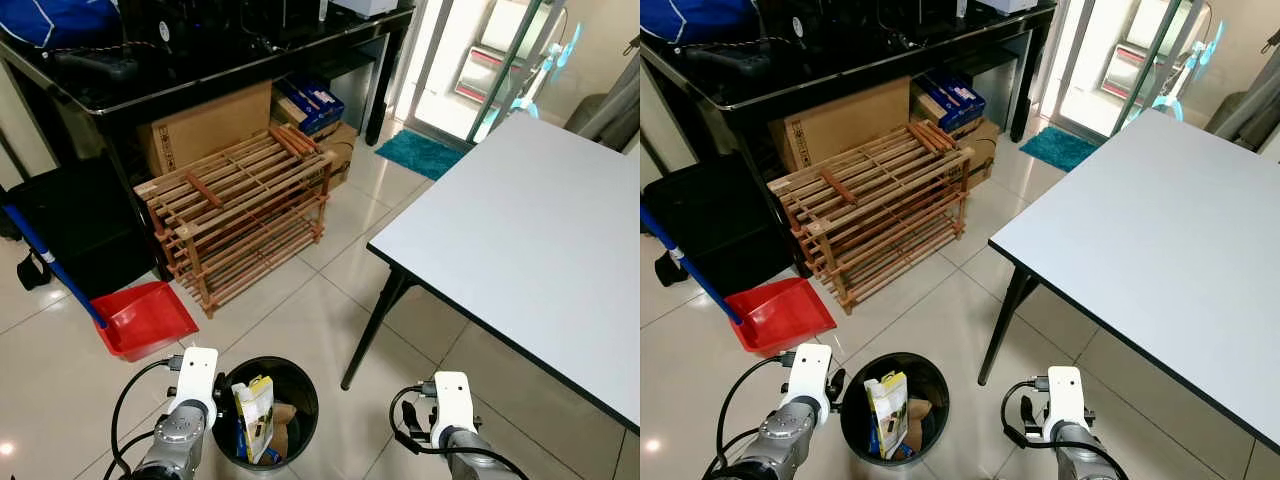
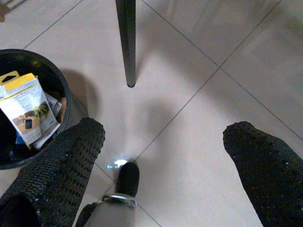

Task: Picking trash to rubbish bin

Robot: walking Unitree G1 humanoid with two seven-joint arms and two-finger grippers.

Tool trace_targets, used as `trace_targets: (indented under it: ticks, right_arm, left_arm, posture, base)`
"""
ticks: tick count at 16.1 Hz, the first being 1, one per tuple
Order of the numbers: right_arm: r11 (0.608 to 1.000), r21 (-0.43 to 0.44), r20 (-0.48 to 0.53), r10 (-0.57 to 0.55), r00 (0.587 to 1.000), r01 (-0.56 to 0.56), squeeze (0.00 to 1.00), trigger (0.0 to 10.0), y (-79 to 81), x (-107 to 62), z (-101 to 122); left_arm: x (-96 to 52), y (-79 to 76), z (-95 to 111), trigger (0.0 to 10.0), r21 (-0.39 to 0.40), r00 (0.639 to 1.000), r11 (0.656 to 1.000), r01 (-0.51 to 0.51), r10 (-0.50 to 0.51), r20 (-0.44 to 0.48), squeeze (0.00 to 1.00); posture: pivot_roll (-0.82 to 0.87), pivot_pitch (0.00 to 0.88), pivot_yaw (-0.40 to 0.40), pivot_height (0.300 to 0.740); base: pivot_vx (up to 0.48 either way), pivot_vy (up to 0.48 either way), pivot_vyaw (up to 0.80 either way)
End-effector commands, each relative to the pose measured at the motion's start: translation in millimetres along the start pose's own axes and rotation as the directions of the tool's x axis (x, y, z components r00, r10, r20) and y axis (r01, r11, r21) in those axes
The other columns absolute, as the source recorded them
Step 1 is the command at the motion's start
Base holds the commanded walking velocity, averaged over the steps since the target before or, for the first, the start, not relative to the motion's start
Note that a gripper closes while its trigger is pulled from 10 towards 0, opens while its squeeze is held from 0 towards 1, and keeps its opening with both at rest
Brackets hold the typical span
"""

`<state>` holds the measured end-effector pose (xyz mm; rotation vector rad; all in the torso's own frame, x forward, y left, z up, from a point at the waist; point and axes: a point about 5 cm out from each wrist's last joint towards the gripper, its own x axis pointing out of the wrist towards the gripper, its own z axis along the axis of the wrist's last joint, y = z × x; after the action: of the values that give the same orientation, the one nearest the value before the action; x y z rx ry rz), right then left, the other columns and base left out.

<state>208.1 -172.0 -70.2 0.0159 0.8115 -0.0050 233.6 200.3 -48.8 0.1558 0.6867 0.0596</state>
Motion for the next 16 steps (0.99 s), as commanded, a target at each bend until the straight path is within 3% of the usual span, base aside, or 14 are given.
trace_targets:
  ticks: [1, 11, 16]
  right_arm:
    - [1.000, -0.010, -0.006, 0.005, 1.000, -0.005, 0.00, 10.0, -0.4, 0.7, 1.7]
    - [1.000, -0.007, -0.012, 0.017, 1.000, -0.017, 0.00, 10.0, 1.2, 0.4, -0.3]
    - [1.000, -0.004, -0.009, 0.017, 1.000, -0.017, 0.00, 10.0, 1.1, 0.7, 1.2]
  left_arm:
    - [-0.4, -3.0, -2.5, 10.0, 0.006, 1.000, 1.000, 0.010, -0.010, -0.014, 0.00]
    - [-0.6, -5.1, -2.6, 10.0, 0.008, 1.000, 1.000, 0.026, -0.026, -0.011, 0.00]
    - [0.0, -4.8, -0.3, 10.0, -0.006, 1.000, 1.000, 0.024, -0.024, -0.002, 0.00]
  posture:
    - [0.01, 0.000, -0.086, 0.740]
    - [0.01, 0.000, -0.084, 0.740]
    - [0.02, 0.000, -0.085, 0.740]
  base:
    - [0.000, 0.000, 0.00]
    - [0.000, 0.000, 0.00]
    - [-0.278, 0.000, 0.00]
